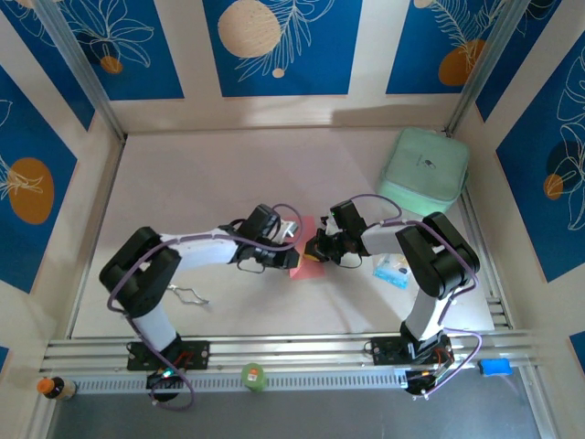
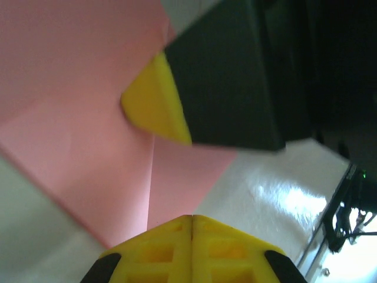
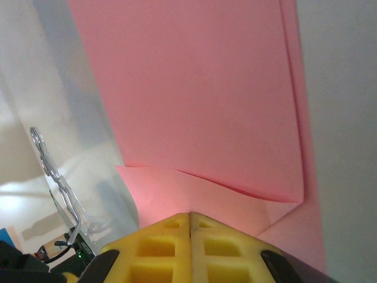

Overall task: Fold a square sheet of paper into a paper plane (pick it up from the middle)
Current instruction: Fold the triangle a second time at the center of the table.

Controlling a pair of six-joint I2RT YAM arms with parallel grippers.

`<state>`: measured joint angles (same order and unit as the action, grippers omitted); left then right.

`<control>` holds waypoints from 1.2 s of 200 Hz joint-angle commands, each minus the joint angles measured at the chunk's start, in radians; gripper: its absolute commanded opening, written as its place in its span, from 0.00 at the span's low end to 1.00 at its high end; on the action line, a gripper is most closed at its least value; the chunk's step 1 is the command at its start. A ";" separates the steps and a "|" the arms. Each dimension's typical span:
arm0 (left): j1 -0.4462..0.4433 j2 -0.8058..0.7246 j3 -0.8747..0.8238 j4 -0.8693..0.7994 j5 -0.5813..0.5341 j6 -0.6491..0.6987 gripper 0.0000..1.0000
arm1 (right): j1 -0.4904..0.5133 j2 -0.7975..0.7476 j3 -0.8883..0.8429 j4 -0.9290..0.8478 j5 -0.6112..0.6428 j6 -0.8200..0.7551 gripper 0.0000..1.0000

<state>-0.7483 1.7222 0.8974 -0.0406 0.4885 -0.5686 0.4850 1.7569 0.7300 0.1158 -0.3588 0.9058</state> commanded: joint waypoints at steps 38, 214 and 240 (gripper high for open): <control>-0.007 0.111 0.018 -0.002 -0.075 -0.017 0.00 | -0.005 0.010 -0.027 -0.078 0.051 0.007 0.00; -0.019 0.097 -0.115 -0.005 -0.100 -0.007 0.00 | 0.010 0.018 -0.002 -0.055 0.040 -0.043 0.00; -0.019 0.106 -0.124 -0.003 -0.100 -0.004 0.00 | -0.038 0.015 0.016 -0.053 0.039 -0.063 0.00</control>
<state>-0.7570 1.7748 0.8124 0.0895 0.4278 -0.5953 0.5041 1.7561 0.7383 0.0906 -0.3676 0.8738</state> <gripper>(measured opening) 0.064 0.049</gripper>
